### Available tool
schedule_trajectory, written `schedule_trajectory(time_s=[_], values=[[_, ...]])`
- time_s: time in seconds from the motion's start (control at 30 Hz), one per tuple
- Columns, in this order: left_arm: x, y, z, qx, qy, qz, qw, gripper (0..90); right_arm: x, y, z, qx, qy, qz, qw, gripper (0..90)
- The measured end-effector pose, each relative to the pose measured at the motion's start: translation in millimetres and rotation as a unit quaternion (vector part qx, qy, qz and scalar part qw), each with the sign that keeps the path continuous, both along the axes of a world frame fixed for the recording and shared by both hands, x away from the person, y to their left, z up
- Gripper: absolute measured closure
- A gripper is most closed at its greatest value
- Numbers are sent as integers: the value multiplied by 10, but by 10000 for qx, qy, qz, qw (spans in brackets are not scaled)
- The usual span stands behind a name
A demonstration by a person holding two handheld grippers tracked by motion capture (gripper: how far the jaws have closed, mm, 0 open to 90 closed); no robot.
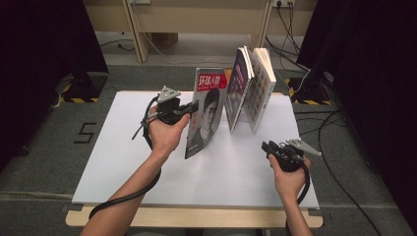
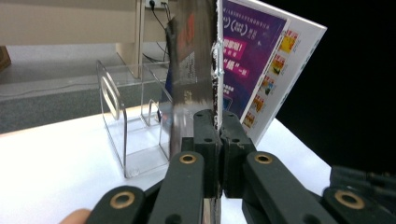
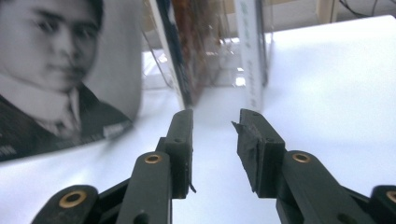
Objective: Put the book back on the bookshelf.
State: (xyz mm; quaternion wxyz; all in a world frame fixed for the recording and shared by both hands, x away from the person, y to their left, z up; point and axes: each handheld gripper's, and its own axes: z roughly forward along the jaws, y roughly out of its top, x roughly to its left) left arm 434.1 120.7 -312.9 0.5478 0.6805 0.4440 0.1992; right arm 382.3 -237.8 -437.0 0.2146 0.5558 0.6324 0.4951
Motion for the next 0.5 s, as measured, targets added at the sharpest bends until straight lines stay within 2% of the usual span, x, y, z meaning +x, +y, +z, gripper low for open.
schedule_trajectory(time_s=[0.03,0.2,0.37,0.5], values=[[-1,4,9,-19,-17,10,10000,872,-26,-11,-43,43,20,-46,10000,662],[-2,12,23,-66,-69,52,9999,872,-153,-83,-178,-80,3,-151,9999,658],[20,-4,29,-97,-94,59,9999,873,-170,-165,-238,-92,112,-298,9994,657],[42,-19,28,-145,-84,86,9998,873,-170,-190,-250,-87,81,-350,9993,656]])
